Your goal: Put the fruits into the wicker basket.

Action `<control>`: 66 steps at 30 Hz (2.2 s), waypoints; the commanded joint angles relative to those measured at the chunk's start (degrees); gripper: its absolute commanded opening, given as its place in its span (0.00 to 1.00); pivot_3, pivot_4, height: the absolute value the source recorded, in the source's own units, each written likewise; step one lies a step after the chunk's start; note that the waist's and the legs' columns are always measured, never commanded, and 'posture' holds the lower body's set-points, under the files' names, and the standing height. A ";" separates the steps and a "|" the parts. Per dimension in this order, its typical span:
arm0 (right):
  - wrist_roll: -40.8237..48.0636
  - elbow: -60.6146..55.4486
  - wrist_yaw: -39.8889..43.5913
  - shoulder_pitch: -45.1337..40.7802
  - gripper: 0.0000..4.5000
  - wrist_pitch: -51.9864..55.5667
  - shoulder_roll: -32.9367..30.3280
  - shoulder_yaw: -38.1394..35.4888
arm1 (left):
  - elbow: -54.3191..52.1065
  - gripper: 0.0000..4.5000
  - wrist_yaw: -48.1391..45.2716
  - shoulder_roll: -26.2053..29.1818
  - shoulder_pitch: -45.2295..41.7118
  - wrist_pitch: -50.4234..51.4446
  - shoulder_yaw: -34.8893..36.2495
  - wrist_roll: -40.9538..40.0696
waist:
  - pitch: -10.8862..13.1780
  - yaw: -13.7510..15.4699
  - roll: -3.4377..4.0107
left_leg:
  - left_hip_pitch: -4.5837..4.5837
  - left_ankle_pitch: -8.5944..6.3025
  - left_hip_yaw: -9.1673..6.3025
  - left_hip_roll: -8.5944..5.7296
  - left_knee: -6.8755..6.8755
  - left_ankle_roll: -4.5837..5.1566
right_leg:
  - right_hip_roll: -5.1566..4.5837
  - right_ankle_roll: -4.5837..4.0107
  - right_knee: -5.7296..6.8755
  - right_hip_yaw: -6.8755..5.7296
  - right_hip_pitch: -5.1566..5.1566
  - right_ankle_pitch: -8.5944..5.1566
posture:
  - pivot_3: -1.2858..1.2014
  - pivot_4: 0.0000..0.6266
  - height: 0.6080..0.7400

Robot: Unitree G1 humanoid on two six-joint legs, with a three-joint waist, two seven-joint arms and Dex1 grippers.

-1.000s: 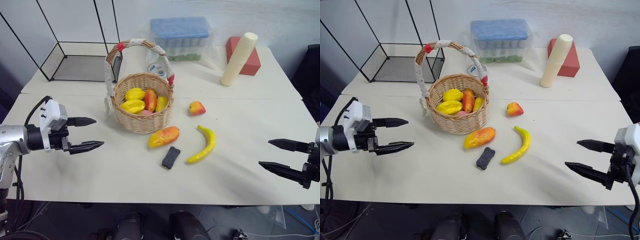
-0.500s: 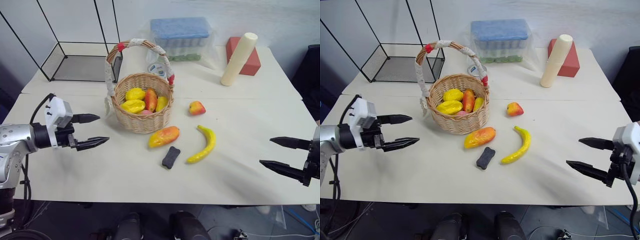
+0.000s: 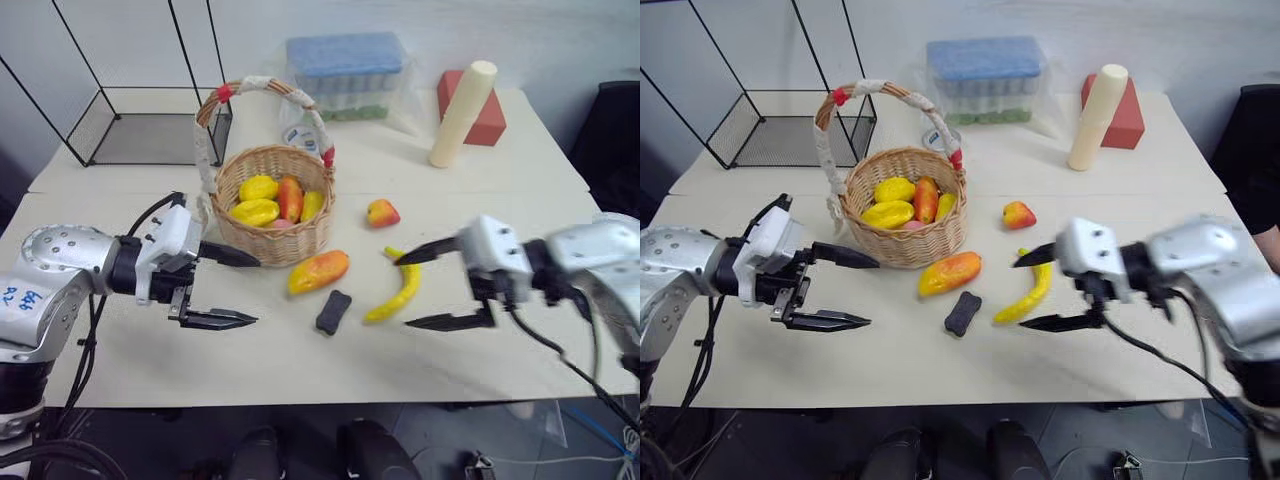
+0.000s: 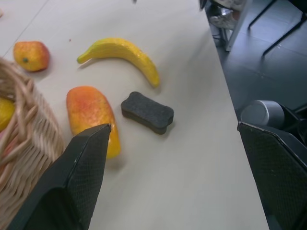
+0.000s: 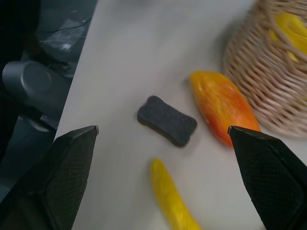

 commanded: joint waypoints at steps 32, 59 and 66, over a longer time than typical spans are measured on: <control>-0.15 -2.12 0.27 -4.08 0.25 10.07 9.05 -7.14 | -3.17 1.00 7.00 -5.99 -1.46 0.05 0.79 -0.83 | 0.03 0.78 0.01 | -1.47 -0.04 -0.28 -0.02 1.52 0.21 | -0.18 -0.02 1.55 -0.24 -1.31 -0.01 | 0.52 0.24 1.00; 4.75 -6.69 -20.45 45.51 0.99 19.06 0.32 -57.82 | 9.31 1.00 4.39 -13.06 -13.77 -3.58 -9.86 8.68 | 0.01 1.38 0.11 | -1.31 0.15 -0.05 0.02 1.36 0.07 | 0.17 0.07 1.17 0.10 -1.13 0.02 | 0.52 0.24 1.00; 39.53 -21.81 -20.51 38.16 0.99 34.11 -4.27 -63.74 | 10.08 1.00 10.50 -15.14 -13.71 -1.60 -14.45 15.97 | 0.01 2.05 0.03 | -1.29 0.13 -0.20 0.08 1.33 0.07 | 0.24 0.08 1.13 0.01 -1.04 0.03 | 0.52 0.24 1.00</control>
